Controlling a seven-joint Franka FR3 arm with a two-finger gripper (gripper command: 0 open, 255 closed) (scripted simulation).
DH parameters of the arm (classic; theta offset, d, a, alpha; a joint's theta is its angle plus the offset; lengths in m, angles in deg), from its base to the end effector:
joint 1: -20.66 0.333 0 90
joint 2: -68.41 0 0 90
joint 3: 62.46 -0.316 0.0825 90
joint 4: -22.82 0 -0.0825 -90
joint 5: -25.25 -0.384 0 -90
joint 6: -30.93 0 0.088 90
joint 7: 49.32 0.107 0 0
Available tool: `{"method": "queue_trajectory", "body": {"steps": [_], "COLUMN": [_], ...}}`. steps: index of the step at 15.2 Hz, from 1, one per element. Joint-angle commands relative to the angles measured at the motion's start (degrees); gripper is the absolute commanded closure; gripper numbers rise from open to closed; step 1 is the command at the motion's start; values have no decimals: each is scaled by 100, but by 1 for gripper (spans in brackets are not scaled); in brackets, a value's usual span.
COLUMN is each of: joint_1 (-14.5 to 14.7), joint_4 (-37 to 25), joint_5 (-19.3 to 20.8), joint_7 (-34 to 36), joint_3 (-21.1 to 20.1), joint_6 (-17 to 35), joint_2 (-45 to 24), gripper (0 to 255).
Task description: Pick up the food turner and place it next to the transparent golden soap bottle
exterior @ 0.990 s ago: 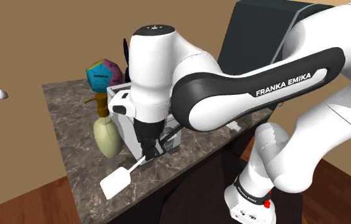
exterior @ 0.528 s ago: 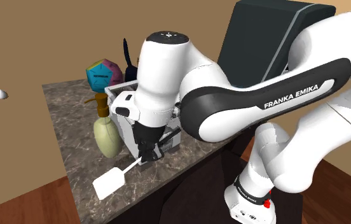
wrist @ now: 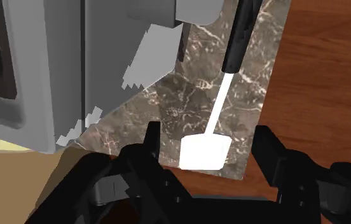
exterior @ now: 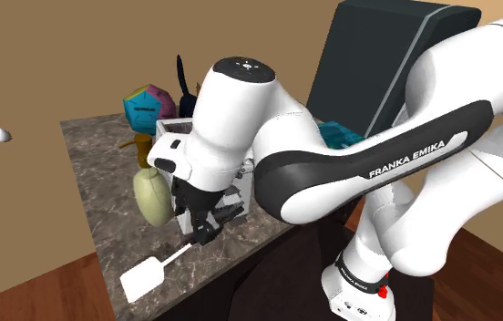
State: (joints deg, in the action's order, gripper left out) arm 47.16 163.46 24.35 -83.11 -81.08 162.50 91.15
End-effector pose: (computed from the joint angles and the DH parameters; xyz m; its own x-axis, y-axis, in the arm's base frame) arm 0.3106 0.3193 0.4570 0.1970 0.9731 0.1198 0.9524 -0.2189 0.2122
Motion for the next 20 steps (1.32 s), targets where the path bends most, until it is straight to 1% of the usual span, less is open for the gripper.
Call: {"method": "queue_trajectory", "body": {"steps": [1, 2, 9, 17, 18, 20], "joint_1": [-211, -303, -462, -476, -476, -476], "joint_4": [-327, -472, -277, -264, -264, -264], "joint_5": [867, 1221, 1521, 1551, 1551, 1551], "joint_7": [693, 968, 1172, 1192, 1192, 1192], "joint_3": [-616, -867, -921, -925, -925, -925], "joint_6": [-110, -187, 341, 383, 383, 383], "joint_2": [-280, -411, -786, -820, -820, -820], "gripper": [0, 0, 0, 0, 255, 255]}}
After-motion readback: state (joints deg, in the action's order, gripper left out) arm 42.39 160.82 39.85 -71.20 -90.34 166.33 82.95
